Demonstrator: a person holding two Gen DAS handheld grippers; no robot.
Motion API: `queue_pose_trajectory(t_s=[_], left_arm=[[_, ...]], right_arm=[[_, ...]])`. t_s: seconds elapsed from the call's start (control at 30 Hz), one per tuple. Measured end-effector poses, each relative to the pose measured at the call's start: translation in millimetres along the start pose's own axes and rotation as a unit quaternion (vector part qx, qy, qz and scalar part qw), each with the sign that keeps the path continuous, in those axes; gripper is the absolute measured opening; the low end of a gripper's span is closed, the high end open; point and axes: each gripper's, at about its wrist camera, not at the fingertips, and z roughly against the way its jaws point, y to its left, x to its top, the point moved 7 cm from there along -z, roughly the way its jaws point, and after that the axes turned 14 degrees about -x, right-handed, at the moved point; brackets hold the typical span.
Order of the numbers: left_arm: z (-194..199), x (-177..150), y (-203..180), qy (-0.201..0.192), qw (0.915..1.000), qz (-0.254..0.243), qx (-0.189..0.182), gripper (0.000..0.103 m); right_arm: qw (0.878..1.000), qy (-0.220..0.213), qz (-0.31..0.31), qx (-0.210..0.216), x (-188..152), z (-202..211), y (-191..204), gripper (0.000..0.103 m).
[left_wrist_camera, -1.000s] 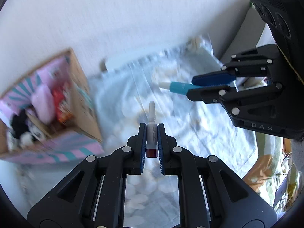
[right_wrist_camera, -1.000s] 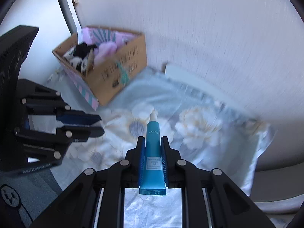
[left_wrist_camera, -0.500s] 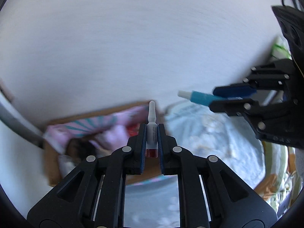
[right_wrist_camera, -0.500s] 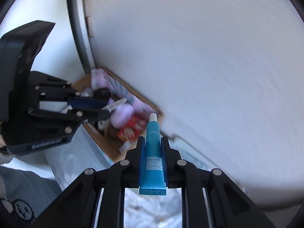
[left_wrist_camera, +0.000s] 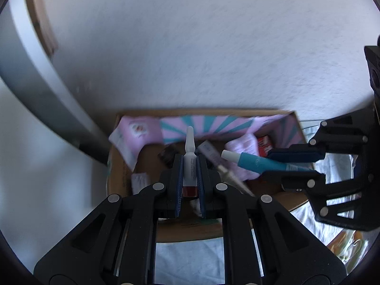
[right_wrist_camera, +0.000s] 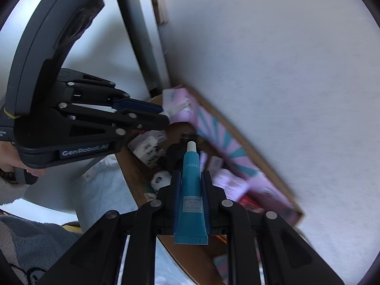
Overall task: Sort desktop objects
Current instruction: 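Carry the white tube and blue tube into the cardboard box and open both tools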
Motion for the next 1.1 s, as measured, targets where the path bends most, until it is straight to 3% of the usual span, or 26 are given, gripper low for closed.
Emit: queue_pose_trajectory(t_s=[0.4, 0.9, 0.97, 1.03, 1.1], left_arm=[[-20.3, -5.1, 9.8, 0.02, 0.9997, 0.0, -0.011, 0.01], [-20.2, 1.1, -3.1, 0.018, 0.9996, -0.02, -0.011, 0.01], [-18.1, 3.2, -2.2, 0.013, 0.9996, -0.004, -0.025, 0.024], [-13.6, 6.2, -1.1, 0.004, 0.9993, 0.015, -0.034, 0.077], [-10.1, 9.4, -2.5, -0.003, 0.9996, 0.009, -0.027, 0.102]], right_arm=[[0.999, 0.045, 0.014, 0.005, -15.3, -33.6, 13.8, 0.015], [0.999, 0.05, 0.015, -0.002, -17.8, -28.9, 8.5, 0.015], [0.999, 0.052, 0.014, -0.005, -18.3, -28.4, 7.4, 0.015], [0.999, 0.052, 0.004, -0.004, -18.0, -28.5, 5.2, 0.018], [0.999, 0.043, -0.006, 0.001, -17.4, -25.4, 3.9, 0.048]])
